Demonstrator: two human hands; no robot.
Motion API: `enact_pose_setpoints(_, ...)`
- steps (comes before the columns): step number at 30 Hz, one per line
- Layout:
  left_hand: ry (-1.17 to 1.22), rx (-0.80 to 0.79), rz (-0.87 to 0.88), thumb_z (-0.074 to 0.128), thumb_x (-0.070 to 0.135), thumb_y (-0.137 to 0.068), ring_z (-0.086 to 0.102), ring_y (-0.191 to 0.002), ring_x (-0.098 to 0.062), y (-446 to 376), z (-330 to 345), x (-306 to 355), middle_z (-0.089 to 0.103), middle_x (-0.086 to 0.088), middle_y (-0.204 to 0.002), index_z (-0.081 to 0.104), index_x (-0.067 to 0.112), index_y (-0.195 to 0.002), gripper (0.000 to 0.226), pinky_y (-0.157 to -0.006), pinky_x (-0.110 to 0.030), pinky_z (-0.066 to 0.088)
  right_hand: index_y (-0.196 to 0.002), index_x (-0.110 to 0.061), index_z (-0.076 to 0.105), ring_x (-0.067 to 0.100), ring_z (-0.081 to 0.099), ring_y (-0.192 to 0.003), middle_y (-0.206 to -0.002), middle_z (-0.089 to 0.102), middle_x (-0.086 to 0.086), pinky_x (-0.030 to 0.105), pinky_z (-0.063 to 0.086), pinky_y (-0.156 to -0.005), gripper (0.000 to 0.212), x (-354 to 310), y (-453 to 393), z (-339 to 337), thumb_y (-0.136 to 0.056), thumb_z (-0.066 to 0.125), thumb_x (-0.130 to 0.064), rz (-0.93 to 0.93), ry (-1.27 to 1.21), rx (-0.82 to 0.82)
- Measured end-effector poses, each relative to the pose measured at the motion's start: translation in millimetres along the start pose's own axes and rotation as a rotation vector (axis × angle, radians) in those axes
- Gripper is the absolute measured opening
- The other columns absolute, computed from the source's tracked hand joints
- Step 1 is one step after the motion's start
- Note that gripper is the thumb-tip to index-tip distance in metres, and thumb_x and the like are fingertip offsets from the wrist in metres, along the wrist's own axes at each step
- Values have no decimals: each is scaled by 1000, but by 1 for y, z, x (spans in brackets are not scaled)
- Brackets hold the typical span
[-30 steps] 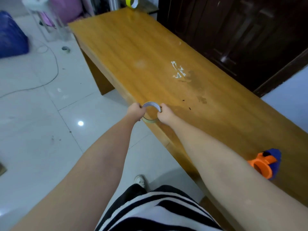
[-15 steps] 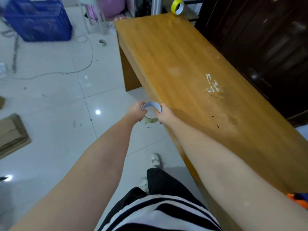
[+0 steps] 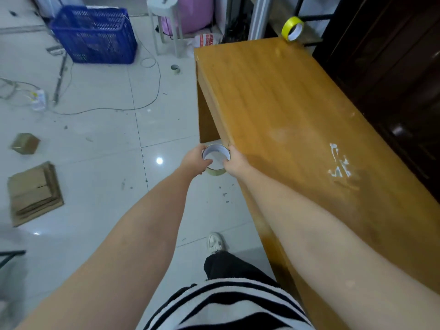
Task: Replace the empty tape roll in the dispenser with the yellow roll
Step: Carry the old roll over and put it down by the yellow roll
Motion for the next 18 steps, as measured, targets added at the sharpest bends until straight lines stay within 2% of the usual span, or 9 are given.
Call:
enact_pose_setpoints(2,7,5,-20,56,15,-89,60,-75,-27,-23,-11,6,59,-11,-95,48,11,-125,38,-72,-38,55,-131,-10,43,27,51,-89,-110,57,15,31,40,-70,37,-12,-24,-8,-94,42,-6,-7,-11,-9)
enact_pose_setpoints(5,33,32,-36,56,15,-89,60,-76,-27,-57,-27,14,59,-11,-95,47,11,-127,39,-74,-38,55,-131,-8,44,31,56,-99,-121,58,17,30,41,-74,38,-29,-59,-21,-94,42,-7,-24,-7,-19)
enact_pose_setpoints(8,70,59,-60,55,16,-90,60,-77,-25,-87,-39,21,61,-12,-95,47,12,-129,39,-73,-38,55,-130,-5,45,28,51,-92,-116,57,18,30,39,-73,36,-41,-88,-33,-95,43,-8,-35,-4,-35)
enact_pose_setpoints(10,86,74,-74,54,19,-92,60,-78,-25,-105,-45,23,62,-11,-92,47,12,-128,38,-73,-38,55,-131,-5,45,25,48,-87,-104,54,13,30,37,-71,36,-46,-104,-37,-95,42,-8,-40,-10,-42)
enact_pose_setpoints(14,82,94,-83,49,23,-95,60,-77,-25,-128,-56,22,60,-11,-88,49,11,-126,33,-77,-42,55,-129,-8,47,25,48,-81,-96,50,9,28,39,-59,33,-57,-132,-38,-97,41,-11,-31,-47,-45)
enact_pose_setpoints(18,46,101,-82,49,22,-94,60,-74,-28,-150,-72,15,59,-10,-88,50,10,-122,30,-77,-43,55,-131,-9,46,27,53,-83,-105,57,18,42,51,-76,36,-74,-156,-30,-95,39,-8,-21,-61,-52)
Point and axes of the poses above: each hand's wrist, its own y-axis away from the middle knuckle, its own z-axis out of the palm, x = y × z, the point moved 6 cm from there along -y, towards the middle knuckle
